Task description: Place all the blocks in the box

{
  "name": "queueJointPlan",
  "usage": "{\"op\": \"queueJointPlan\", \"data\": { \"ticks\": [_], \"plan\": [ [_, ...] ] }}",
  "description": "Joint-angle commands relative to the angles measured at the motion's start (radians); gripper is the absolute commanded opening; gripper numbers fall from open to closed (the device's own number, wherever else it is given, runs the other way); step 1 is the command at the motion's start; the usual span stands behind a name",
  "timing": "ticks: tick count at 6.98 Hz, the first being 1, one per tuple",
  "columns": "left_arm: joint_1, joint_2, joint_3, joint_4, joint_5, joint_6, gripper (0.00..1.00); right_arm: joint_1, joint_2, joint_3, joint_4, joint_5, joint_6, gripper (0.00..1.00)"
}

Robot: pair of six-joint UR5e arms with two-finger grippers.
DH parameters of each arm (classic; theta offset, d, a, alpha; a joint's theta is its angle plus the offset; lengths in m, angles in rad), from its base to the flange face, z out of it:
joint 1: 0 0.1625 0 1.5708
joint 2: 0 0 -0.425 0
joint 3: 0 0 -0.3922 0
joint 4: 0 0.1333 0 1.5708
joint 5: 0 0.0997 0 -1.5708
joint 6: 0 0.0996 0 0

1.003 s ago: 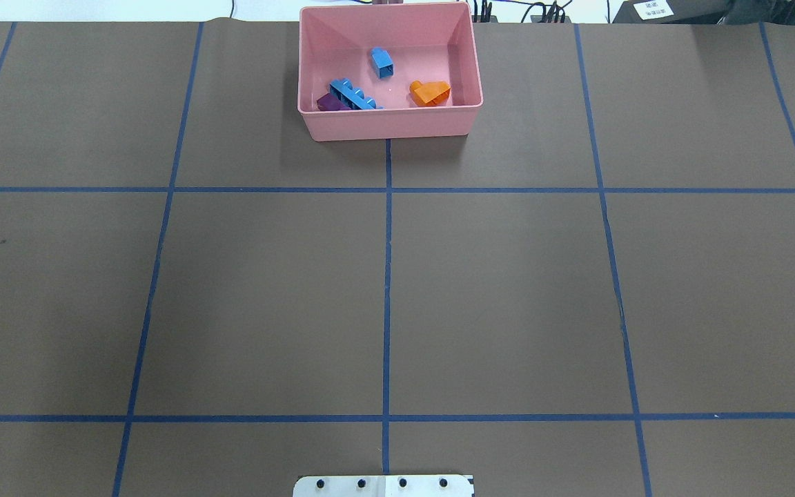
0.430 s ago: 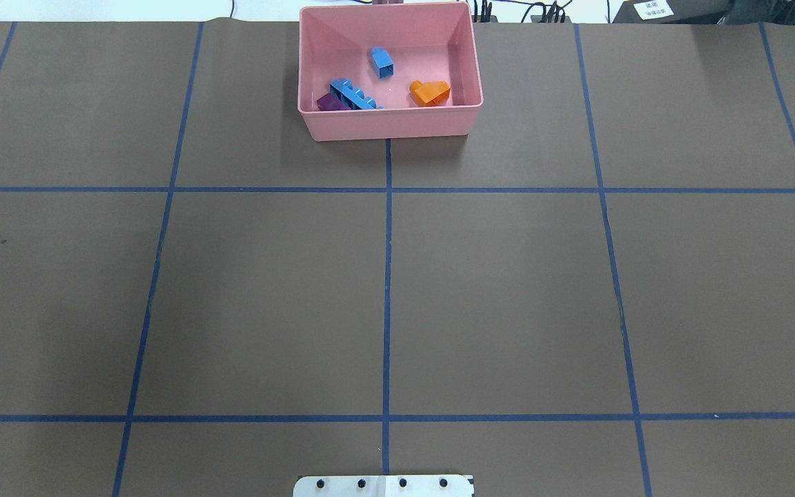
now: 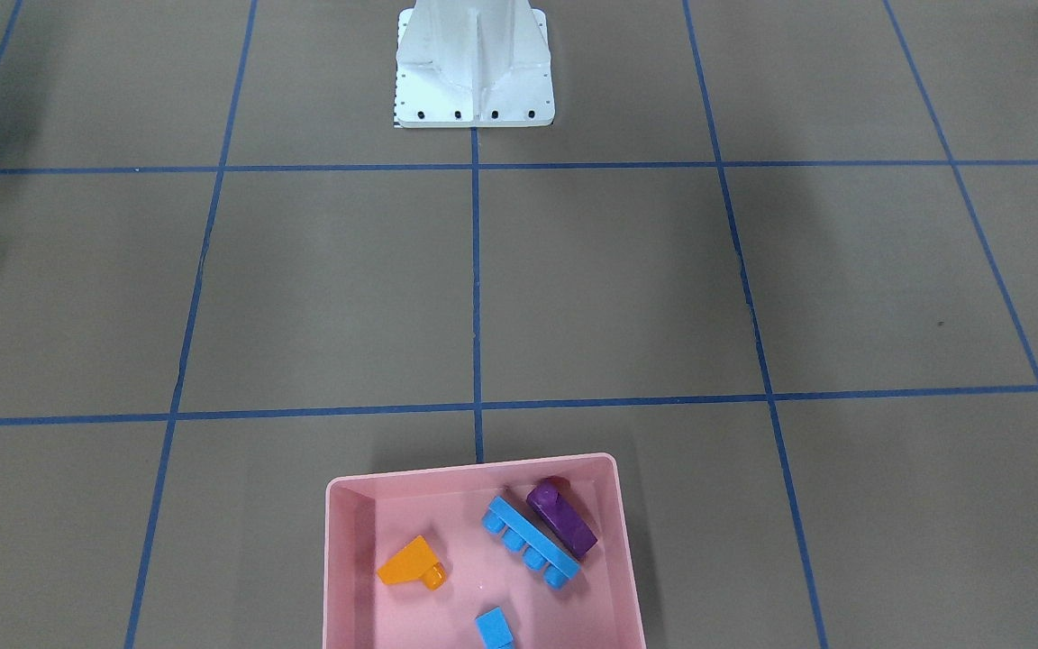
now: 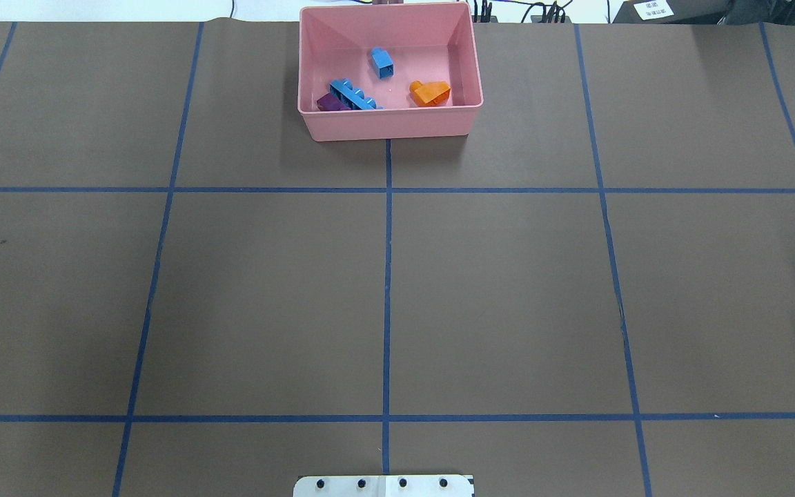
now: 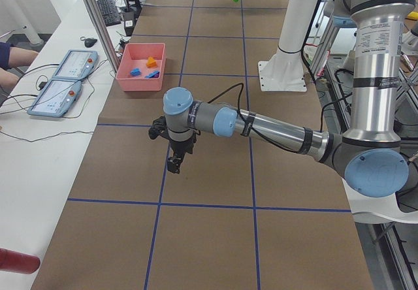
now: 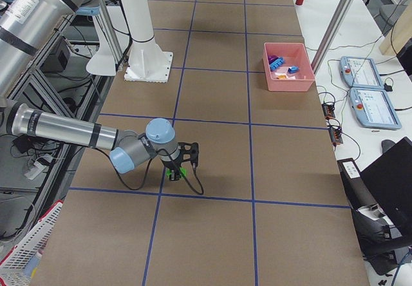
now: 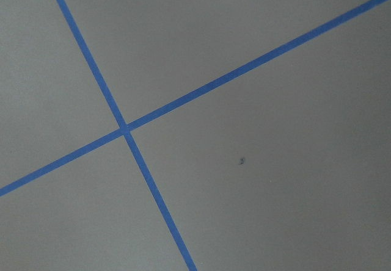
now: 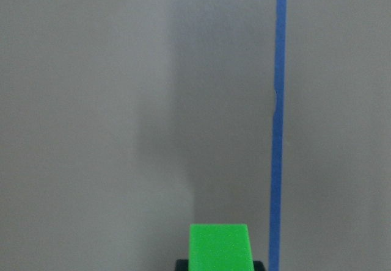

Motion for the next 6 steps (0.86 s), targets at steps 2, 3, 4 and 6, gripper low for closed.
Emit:
{"op": "queueJointPlan", "data": {
  "ticks": [2, 3, 4, 6],
  "plan": [
    [-0.107, 0.034, 0.003, 0.000, -0.027, -0.005, 1.00, 0.071, 0.384, 0.046, -0.475, 0.020, 0.000, 0.00],
    [-0.112, 0.039, 0.006, 0.000, -0.027, -0.006, 1.00, 0.087, 0.535, 0.048, -0.645, 0.020, 0.000, 0.00],
    [-0.129, 0.040, 0.009, 0.000, -0.028, -0.006, 1.00, 0.087, 0.688, 0.045, -0.811, 0.020, 0.000, 0.00],
    [-0.146, 0.059, 0.001, -0.044, -0.060, -0.086, 1.00, 0.052, 0.989, -0.002, -1.098, -0.002, 0.003, 0.00]
  ]
}}
